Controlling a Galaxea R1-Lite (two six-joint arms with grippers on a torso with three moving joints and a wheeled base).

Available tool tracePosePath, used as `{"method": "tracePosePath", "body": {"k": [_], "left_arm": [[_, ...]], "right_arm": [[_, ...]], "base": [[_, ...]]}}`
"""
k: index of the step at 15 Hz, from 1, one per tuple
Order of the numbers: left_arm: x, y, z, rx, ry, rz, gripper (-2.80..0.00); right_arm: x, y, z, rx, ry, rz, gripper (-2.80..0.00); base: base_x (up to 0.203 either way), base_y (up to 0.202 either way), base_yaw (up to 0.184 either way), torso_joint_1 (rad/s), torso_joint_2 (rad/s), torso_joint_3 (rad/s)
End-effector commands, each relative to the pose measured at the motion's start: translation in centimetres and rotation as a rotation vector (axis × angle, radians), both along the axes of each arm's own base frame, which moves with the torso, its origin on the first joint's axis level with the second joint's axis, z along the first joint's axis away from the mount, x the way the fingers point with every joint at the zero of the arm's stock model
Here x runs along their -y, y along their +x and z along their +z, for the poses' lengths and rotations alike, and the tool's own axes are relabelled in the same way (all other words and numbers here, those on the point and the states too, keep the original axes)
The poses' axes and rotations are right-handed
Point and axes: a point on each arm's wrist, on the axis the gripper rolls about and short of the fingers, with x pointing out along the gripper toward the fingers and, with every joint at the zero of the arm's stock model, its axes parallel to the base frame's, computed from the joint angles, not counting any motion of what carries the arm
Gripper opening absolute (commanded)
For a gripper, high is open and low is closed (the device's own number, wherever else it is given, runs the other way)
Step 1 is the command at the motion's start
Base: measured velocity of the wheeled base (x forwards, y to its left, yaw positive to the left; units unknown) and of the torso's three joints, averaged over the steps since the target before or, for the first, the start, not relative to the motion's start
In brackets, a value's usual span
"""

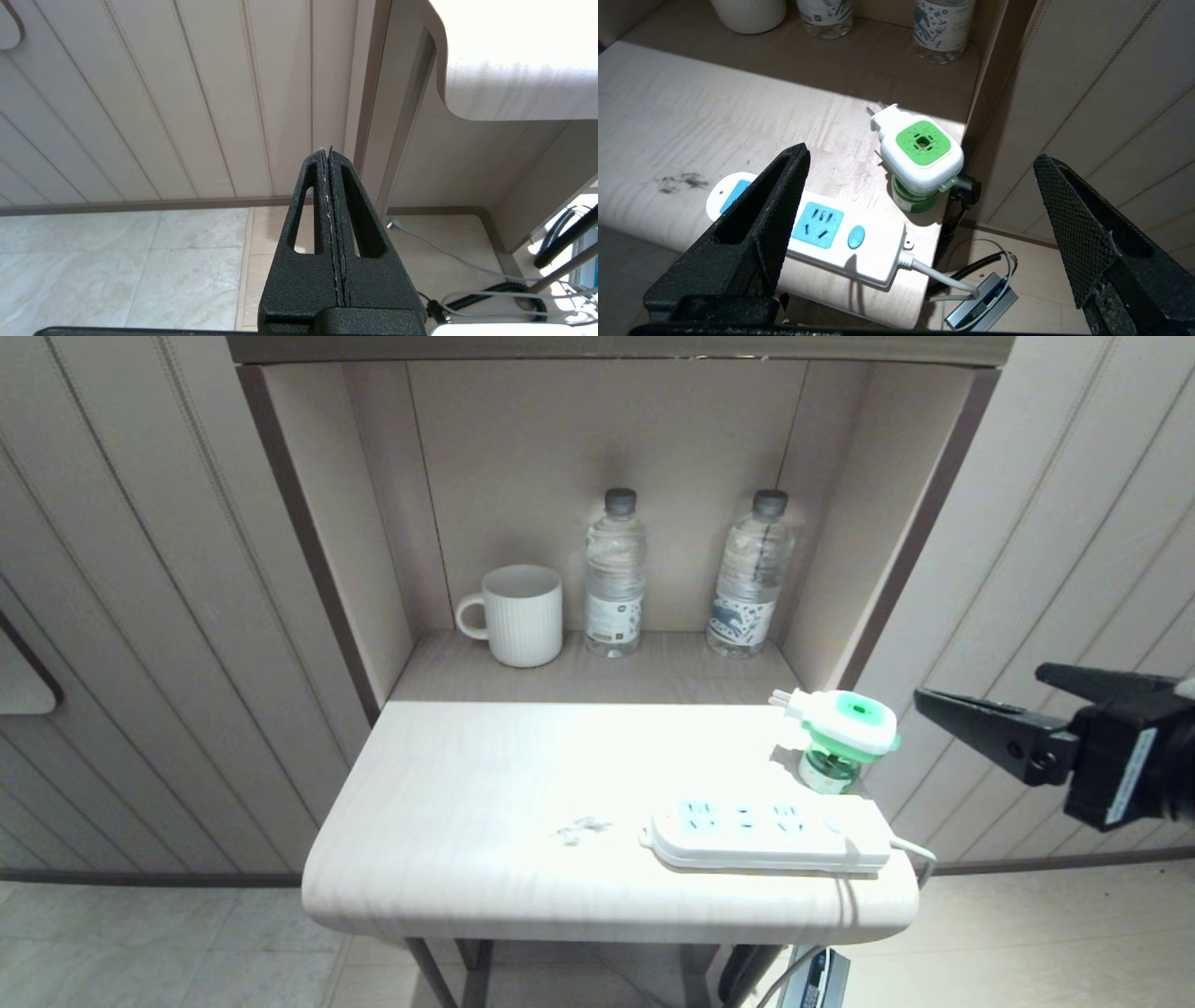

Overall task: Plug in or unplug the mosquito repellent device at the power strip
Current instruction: Pick up the mosquito repellent liquid

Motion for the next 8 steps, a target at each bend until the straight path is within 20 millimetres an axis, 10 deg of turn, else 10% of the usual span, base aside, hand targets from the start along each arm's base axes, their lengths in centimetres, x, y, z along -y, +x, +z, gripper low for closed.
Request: {"method": "tracePosePath", "body": {"k": [1,8], "left_arm": [[0.0,0.0,0.0,0.0,0.001,0.0,-2.8],[0.0,0.0,0.0,0.0,0.001,0.0,-2.8]], "right_arm": [[-0.7,1.0,0.3,-0.006,-0.014,-0.052,0.0],[1.5,3.4,-0.2,-0.061,0.042,-0.042,0.0]], "base": [[0.0,0.0,0.0,0.0,0.0,0.0],[0.0,0.0,0.0,0.0,0.0,0.0]]}}
